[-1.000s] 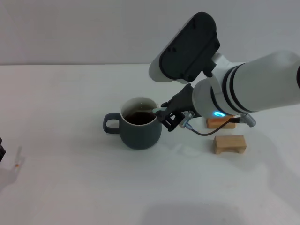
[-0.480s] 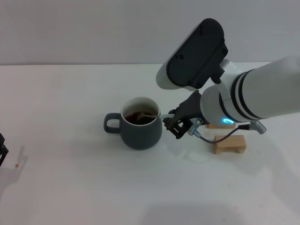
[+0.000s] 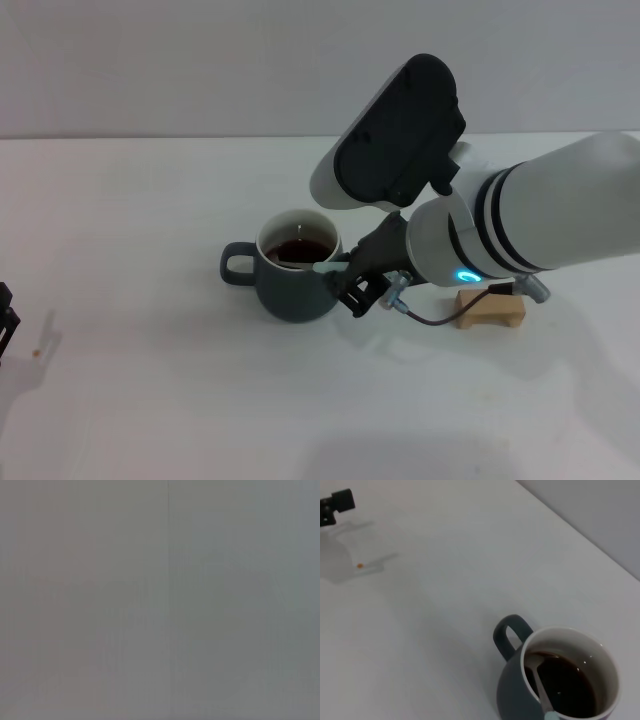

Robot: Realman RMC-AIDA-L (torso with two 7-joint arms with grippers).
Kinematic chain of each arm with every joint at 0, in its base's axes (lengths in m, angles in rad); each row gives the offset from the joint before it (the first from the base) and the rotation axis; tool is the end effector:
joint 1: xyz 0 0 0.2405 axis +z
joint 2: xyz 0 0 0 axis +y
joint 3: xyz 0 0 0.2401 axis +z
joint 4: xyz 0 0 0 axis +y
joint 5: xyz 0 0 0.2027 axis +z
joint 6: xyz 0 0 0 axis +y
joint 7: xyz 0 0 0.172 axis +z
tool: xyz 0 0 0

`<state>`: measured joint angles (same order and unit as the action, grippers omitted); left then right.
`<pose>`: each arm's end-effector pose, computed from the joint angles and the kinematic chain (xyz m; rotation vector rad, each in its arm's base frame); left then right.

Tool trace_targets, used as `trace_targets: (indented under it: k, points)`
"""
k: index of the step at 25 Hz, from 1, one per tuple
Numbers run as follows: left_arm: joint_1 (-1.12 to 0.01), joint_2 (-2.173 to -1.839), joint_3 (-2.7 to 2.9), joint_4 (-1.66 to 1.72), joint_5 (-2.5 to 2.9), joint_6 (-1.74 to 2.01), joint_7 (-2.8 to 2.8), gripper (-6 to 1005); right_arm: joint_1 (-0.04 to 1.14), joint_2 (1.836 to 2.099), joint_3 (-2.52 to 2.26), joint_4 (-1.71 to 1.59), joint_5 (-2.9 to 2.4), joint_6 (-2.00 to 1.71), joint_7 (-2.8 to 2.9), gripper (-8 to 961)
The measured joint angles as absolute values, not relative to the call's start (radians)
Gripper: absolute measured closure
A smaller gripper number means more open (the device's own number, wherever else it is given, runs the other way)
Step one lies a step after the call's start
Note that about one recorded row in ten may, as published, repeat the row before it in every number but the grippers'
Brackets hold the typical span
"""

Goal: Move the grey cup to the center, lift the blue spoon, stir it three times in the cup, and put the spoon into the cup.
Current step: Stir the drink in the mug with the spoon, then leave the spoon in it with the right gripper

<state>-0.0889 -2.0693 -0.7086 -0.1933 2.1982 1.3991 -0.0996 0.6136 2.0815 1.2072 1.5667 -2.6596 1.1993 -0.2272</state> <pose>-0.3662 0.2301 0.0095 -1.4650 -0.5754 -0.6054 0.0808 0.3270 -0.0895 -2.6071 0.4741 -0.2749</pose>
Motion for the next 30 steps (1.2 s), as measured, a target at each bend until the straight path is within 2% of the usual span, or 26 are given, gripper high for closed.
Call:
trace_targets:
  k: [16,30]
  points:
    - [-0.092,-2.069,-0.709,-0.193,2.193,1.399,-0.100,142,0.676,2.078,1.219,1.454,-2.657,1.103,-0.249,785]
    - [-0.094,-2.069,-0.709,-0.193,2.195,1.395,-0.100,142,0.658,2.075,1.265,1.441,-2.684,1.123,-0.262,783]
